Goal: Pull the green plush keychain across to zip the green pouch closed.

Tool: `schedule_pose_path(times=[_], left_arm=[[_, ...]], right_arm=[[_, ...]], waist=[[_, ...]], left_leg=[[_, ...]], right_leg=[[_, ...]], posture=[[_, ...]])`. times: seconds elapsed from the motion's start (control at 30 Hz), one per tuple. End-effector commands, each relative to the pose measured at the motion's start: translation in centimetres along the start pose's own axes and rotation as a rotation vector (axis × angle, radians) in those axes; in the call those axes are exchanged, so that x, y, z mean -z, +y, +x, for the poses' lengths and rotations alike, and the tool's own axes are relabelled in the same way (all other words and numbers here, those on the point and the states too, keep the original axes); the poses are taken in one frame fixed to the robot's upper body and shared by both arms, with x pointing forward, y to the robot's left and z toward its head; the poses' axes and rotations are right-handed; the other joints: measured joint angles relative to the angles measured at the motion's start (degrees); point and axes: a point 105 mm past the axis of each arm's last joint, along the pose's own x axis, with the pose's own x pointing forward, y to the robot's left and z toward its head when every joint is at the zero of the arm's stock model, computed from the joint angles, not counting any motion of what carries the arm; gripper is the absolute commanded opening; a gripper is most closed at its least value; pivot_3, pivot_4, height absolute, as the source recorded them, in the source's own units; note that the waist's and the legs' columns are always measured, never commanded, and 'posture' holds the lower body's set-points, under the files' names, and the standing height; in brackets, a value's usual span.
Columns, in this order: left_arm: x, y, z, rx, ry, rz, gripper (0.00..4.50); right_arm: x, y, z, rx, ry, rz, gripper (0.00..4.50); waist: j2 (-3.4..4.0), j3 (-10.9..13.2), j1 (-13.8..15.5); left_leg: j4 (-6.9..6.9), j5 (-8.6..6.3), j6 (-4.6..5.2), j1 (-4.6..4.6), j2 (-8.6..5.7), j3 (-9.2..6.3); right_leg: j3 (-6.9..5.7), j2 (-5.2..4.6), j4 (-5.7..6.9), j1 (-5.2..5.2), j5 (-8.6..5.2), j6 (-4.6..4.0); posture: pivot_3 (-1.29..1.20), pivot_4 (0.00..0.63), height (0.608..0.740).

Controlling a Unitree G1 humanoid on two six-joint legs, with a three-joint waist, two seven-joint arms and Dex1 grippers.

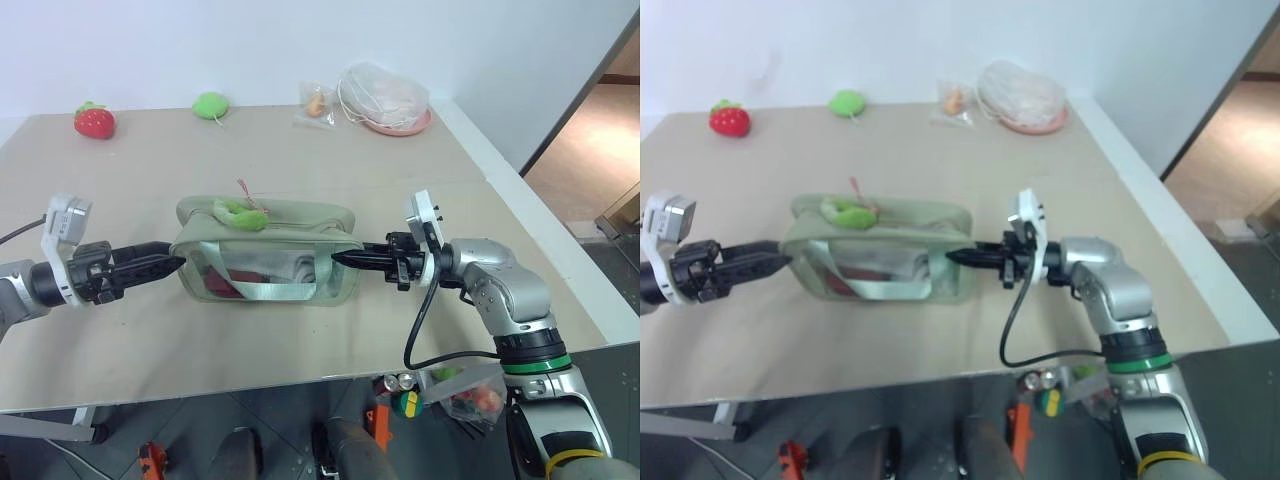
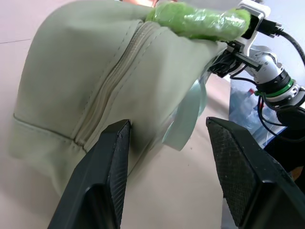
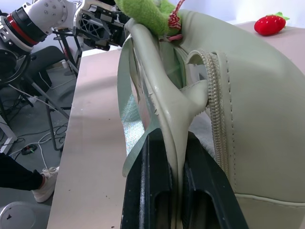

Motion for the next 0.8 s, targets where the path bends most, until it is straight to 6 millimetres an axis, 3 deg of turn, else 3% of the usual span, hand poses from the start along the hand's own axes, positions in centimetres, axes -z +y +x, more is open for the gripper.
schedule_pose_path(times=[0.03, 0.3, 0.7, 0.73, 0.8], left_arm=[[-1.1, 0.2, 0.0, -0.007, -0.011, 0.037, 2.37], [-0.4, 0.5, 1.2, -0.004, 0.000, 0.035, 0.03], [0.2, 0.1, 2.0, 0.018, 0.016, 0.059, 0.03], [0.2, 0.1, 2.1, 0.019, 0.016, 0.059, 0.00], [0.3, 0.0, 2.3, 0.024, 0.014, 0.062, 0.00]], right_arm=[[-1.2, 0.2, -0.3, 0.000, -0.024, -0.043, 0.00], [-1.2, 0.3, -0.4, 0.003, -0.022, -0.041, 0.00], [-1.6, -0.4, -1.0, 0.071, -0.040, -0.014, 0.00], [-1.6, -0.3, -1.1, 0.070, -0.038, -0.007, 0.71], [-1.5, 0.1, -1.4, 0.062, -0.024, -0.001, 1.39]], waist=[[0.00, 0.00, 0.01], [0.00, 0.00, 0.00], [0.00, 0.00, 0.04], [0.00, 0.00, 0.06], [0.00, 0.00, 0.30]], left_leg=[[0.00, 0.00, 0.00, 0.00, 0.00, -0.01], [0.00, -0.01, 0.00, -0.01, -0.01, 0.02], [0.02, 0.00, 0.00, 0.00, -0.02, 0.01], [0.02, 0.00, 0.00, 0.00, -0.03, 0.01], [0.02, 0.00, 0.00, -0.02, -0.05, 0.02]], right_leg=[[0.00, 0.00, 0.00, 0.00, 0.00, 0.00], [0.04, -0.01, 0.00, 0.01, 0.00, 0.00], [0.04, -0.02, 0.00, 0.04, 0.01, 0.01], [0.04, -0.03, 0.00, 0.04, 0.01, 0.02], [0.05, -0.03, 0.00, 0.04, 0.01, 0.02]], posture=[[0.00, 0.150, 0.740], [0.00, 0.150, 0.740], [0.00, 0.150, 0.740], [0.00, 0.150, 0.740], [0.00, 0.150, 0.740]])
